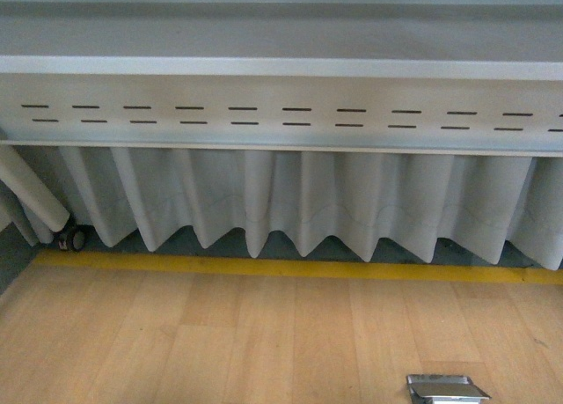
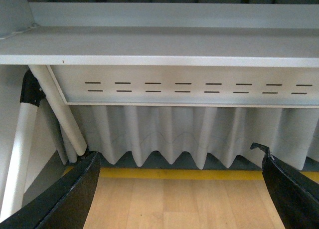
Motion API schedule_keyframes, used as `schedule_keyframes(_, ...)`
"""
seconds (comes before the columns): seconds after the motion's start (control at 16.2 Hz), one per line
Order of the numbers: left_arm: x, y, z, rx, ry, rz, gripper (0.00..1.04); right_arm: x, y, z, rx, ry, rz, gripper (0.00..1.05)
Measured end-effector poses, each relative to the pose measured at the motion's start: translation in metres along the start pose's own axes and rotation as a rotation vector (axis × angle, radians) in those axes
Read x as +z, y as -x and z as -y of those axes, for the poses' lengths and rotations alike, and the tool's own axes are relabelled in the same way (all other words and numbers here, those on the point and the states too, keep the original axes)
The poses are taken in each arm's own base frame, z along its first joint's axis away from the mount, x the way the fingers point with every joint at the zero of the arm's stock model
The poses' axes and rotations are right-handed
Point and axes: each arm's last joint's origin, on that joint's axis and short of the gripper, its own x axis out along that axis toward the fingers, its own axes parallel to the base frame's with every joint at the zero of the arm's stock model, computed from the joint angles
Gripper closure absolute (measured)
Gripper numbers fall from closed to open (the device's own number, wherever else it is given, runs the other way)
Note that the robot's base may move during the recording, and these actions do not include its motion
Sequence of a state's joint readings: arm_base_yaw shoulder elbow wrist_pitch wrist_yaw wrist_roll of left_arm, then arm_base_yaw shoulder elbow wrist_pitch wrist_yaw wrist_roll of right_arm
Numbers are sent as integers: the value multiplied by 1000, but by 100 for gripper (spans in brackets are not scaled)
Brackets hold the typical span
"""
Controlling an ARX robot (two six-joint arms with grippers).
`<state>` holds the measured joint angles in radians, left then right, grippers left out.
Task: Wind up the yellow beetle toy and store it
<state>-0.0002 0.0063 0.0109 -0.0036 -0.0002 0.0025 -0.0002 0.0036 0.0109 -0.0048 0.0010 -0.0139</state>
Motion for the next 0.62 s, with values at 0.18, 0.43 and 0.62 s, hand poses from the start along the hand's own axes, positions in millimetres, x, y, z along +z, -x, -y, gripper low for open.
schedule_keyframes(0.18, 0, 0, 0, 0, 0, 0, 7, 0, 0, 0, 0, 0, 0, 7)
schedule_keyframes(0.43, 0, 0, 0, 0, 0, 0, 7, 0, 0, 0, 0, 0, 0, 7)
schedule_keyframes(0.62, 0, 0, 0, 0, 0, 0, 7, 0, 0, 0, 0, 0, 0, 7)
